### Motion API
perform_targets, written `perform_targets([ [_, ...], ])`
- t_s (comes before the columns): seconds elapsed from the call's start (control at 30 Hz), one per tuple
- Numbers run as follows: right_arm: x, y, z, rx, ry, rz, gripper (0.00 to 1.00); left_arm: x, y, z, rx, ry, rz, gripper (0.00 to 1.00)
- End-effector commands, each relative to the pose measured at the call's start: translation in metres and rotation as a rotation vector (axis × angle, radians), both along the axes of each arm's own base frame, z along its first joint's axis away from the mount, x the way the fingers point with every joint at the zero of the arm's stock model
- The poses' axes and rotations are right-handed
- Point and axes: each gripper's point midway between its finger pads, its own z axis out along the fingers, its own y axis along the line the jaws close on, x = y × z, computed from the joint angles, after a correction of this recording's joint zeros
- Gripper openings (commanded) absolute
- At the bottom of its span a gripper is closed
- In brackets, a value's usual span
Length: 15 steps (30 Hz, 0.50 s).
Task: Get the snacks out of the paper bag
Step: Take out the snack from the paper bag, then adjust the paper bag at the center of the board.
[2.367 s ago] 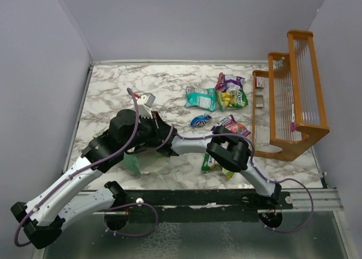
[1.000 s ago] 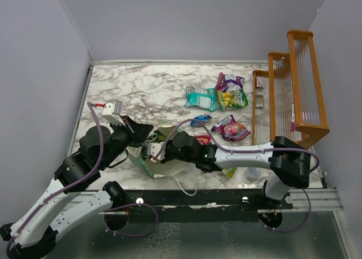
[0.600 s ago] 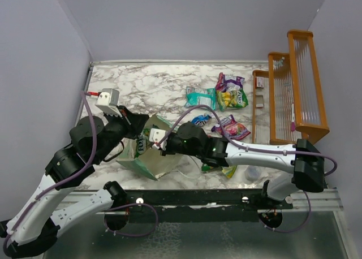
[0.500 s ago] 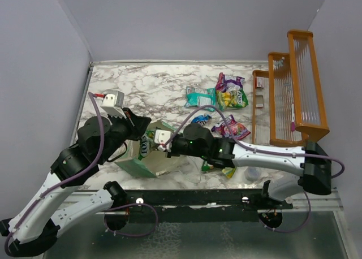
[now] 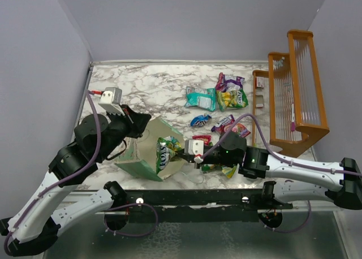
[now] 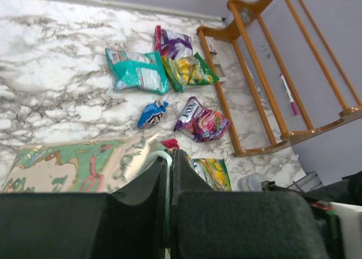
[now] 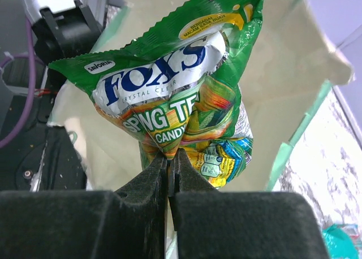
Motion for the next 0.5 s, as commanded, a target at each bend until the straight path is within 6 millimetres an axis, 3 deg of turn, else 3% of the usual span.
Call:
perform_targets([
  [0.0,0.016,-0.005,0.009,0.058,0.018,-0.116,0.01,-0.005,0.001,0.028,0.008,-0.077,-0.038,0.00],
  [0.07,0.022,-0.009,0.022,0.098,0.043,-0.165,0.01,-0.003,0.003,0.023,0.009,-0.079,-0.021,0.00],
  [0.2,0.031,-0.020,0.066,0.190,0.060,-0.243,0.01,0.008,0.017,0.017,-0.002,-0.072,0.092,0.00],
  [0.3,0.047,-0.036,0.113,0.245,0.107,-0.376,0.01,0.020,0.024,0.026,0.033,-0.098,0.154,0.00],
  [0.47,0.050,-0.068,0.193,0.420,0.205,-0.465,0.01,0.044,0.003,0.024,0.156,-0.094,0.139,0.00],
])
